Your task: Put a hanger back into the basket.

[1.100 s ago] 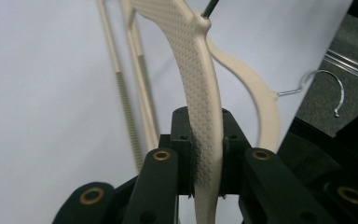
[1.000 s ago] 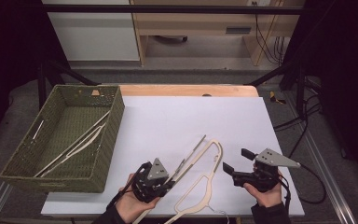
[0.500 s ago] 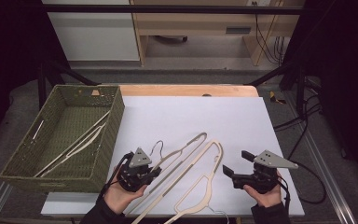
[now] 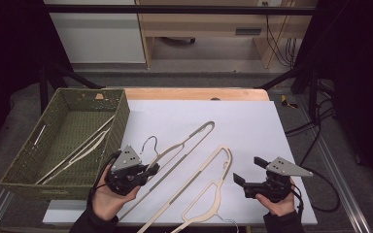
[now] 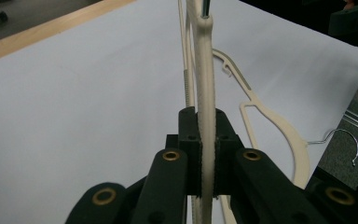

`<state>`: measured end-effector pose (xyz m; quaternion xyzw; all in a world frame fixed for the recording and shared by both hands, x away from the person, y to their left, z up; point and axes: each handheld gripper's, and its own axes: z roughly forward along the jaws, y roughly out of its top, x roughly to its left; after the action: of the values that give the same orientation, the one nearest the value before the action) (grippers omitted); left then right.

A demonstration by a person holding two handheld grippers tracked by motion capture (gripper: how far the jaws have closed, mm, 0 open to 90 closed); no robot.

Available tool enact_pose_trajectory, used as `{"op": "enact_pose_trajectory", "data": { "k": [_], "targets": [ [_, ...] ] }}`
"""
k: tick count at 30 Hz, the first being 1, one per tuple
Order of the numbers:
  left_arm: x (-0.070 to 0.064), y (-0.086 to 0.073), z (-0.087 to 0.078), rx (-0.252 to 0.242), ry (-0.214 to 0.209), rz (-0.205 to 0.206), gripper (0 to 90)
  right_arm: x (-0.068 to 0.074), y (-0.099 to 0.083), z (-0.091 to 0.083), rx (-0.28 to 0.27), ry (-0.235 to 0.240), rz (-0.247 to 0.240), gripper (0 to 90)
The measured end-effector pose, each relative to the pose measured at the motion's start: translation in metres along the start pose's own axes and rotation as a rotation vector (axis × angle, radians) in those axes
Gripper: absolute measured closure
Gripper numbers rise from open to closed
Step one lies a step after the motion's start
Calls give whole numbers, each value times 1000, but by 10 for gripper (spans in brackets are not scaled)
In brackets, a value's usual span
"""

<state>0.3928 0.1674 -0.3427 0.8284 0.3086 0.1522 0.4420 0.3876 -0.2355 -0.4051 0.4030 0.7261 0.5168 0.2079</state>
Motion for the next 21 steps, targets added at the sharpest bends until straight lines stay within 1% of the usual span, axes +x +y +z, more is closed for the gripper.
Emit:
{"op": "enact_pose_trajectory", "data": {
  "k": [1,2,5,6,8,13,16,19,20,21],
  "targets": [
    [1,2,-2,-8,1,7,857,0,0,0,-7,-2,16,63],
    [1,4,-5,-12,3,11,857,0,0,-1,-8,-4,17,63],
    [3,12,-12,-20,13,33,857,-2,0,-2,-9,-5,12,62],
    [4,15,-14,-18,14,44,857,-2,0,-2,-12,-8,20,61],
    [5,20,-19,-25,17,53,857,-3,1,-3,-14,-8,18,61],
    [11,35,-33,-44,12,83,857,-4,1,-6,-17,-11,13,60],
    [18,45,-42,-54,6,98,857,-4,1,-6,-22,-14,15,59],
    [29,54,-53,-62,2,109,857,-4,1,-6,-17,-11,12,58],
    [32,57,-56,-72,3,103,857,-4,1,-6,-16,-13,9,58],
    [36,59,-59,-71,6,109,857,-4,1,-6,-17,-13,10,57]
  ]
}}
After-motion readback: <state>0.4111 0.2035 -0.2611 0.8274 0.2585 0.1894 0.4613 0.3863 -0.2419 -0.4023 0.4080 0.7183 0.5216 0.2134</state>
